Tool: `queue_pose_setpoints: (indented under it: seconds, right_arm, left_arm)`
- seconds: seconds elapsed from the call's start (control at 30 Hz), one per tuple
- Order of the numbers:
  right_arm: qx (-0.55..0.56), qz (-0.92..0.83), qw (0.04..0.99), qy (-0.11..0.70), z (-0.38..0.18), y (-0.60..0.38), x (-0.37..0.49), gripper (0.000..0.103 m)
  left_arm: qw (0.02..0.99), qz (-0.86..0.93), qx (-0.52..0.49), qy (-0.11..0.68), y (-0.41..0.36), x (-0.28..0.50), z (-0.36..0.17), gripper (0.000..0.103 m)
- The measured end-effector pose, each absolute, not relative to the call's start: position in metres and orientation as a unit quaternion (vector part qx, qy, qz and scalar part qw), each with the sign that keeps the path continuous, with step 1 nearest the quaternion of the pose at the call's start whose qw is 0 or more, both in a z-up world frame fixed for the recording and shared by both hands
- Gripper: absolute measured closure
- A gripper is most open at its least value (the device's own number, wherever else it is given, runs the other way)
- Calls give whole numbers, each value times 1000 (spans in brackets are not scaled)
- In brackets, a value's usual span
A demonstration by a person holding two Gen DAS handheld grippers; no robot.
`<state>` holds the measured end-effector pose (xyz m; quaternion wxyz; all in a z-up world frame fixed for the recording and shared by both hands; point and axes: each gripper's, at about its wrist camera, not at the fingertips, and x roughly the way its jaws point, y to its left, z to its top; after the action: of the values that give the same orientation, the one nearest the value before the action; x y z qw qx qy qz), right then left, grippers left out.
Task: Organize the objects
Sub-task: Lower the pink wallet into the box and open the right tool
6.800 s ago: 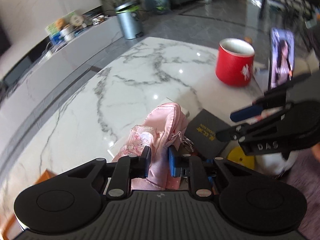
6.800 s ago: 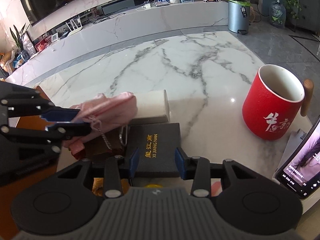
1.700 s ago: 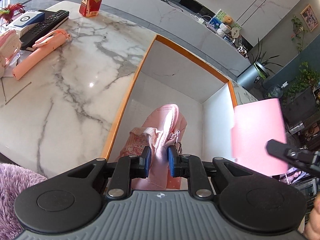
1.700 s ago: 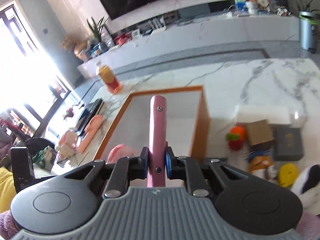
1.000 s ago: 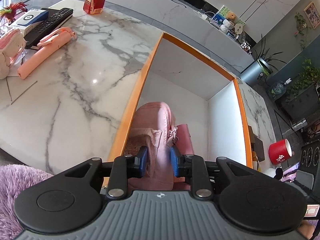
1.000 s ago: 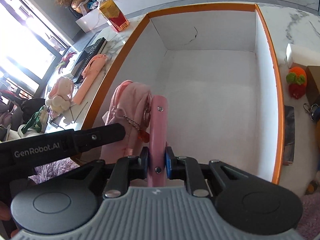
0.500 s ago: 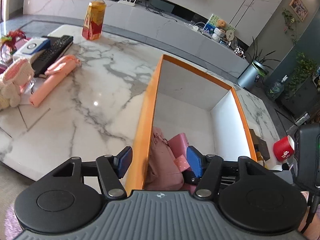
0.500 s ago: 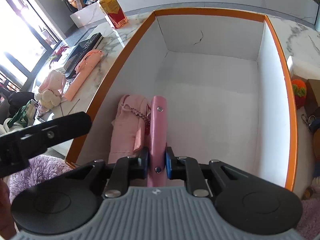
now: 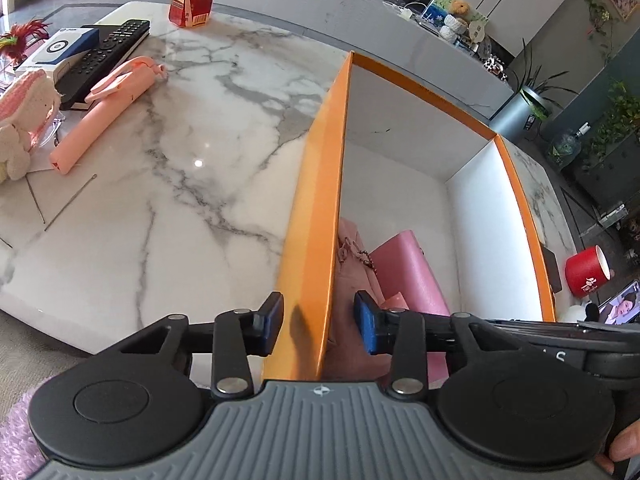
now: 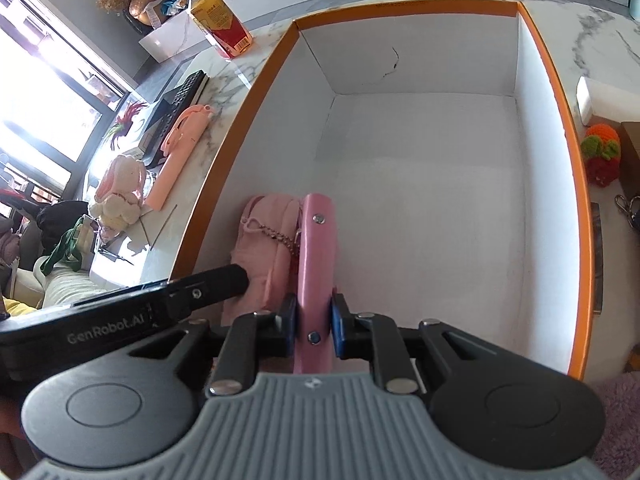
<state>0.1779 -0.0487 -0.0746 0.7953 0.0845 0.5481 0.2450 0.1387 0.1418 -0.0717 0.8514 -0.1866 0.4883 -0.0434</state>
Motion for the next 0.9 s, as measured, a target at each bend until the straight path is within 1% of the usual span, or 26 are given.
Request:
queue_pose_setpoints:
  seconds: [0.03,0.1,0.2,0.33,0.53,0.63,0.7,0.9]
  right_arm:
    - [88,243,795,548,-74,-50,179,85]
    - [94,236,797,548,-74,-55,181,85]
    - [85,202,814,538,-72,-61,184,85]
    - [59,171,828,531,-79,-54,186,85]
    - [41,196,816,542,-88,-30,173,84]
    - [35,208,813,543,-86,-24,171,82]
    - [51,229,801,551,-85,-24,171,73]
    - [74,252,792,551,-88,-24,173,70]
  left_arm:
    - [852,-46,-184,488,142,138,-71,69]
    - [857,-43,-165,486,141,137,-66,79]
    - [863,-43,-133,485,137,138,-62,83]
    - [865,-46,-126,484,136,139,-62,84]
    - [864,-51,-137,481,140,138,-64,85]
    - [863,-56,-145,481,141,138,-64,85]
    - [863,-56,-147,480,141,138,-65,85]
    - [862,-59,-159,478,145,138,-67,85]
